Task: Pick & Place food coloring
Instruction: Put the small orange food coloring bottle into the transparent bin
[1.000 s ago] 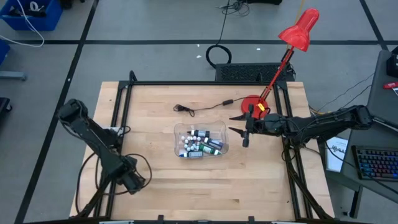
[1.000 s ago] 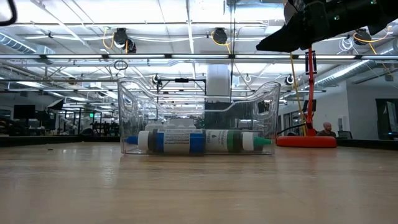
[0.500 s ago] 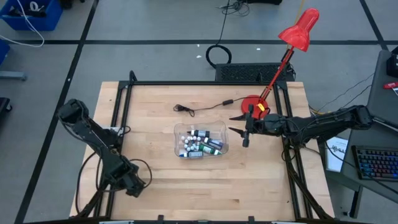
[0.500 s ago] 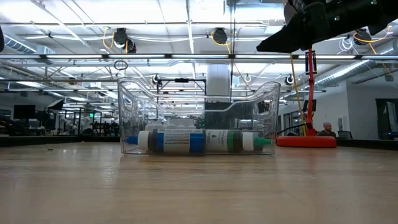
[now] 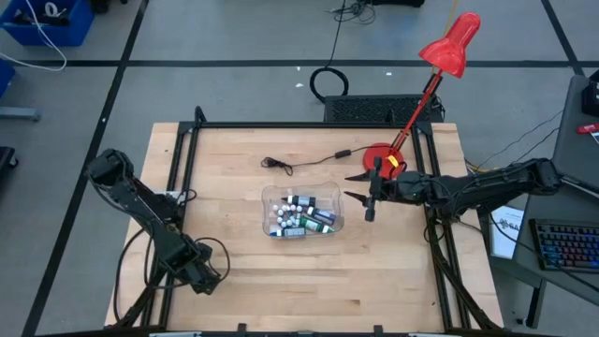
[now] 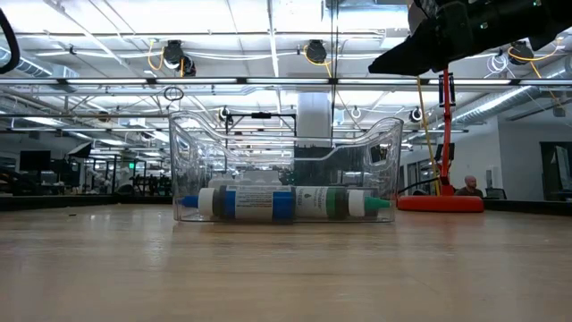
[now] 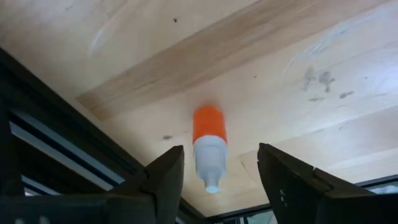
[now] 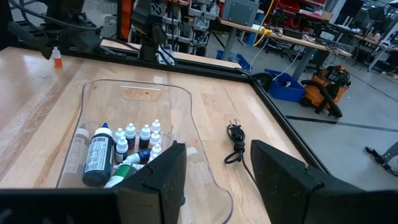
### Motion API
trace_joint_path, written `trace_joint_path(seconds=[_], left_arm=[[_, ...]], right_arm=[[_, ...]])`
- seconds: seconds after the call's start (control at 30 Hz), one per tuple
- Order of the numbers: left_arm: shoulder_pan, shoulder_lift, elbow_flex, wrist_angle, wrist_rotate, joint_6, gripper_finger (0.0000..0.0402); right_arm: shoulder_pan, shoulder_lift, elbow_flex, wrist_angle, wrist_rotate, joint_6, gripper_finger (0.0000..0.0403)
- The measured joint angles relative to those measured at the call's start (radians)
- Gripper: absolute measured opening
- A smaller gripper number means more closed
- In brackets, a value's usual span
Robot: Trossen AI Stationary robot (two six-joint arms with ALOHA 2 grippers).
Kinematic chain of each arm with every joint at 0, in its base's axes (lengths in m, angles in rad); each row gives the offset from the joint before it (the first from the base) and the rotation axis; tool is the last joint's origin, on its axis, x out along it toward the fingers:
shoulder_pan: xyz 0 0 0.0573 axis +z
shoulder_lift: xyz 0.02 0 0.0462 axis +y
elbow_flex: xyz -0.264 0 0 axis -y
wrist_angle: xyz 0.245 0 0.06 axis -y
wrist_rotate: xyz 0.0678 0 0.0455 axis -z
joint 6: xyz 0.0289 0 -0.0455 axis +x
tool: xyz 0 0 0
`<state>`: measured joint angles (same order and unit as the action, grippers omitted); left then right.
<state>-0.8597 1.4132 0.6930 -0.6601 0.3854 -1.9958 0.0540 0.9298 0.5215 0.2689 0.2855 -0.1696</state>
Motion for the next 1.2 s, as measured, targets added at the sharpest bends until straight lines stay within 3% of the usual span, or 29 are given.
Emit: trace_joint_path(seconds=[0.6, 1.2], left_arm=[[0.0, 0.0, 0.0, -0.004, -0.018, 0.012, 0.0168], [0.0, 0.0, 0.002, -0.032, -0.02, 0.072, 0.0073]], right_arm=[[0.0, 0.0, 0.0, 0.0, 0.001, 0.0, 0.0171], [0.0, 0.0, 0.0, 0.0, 0.001, 0.0, 0.0171]])
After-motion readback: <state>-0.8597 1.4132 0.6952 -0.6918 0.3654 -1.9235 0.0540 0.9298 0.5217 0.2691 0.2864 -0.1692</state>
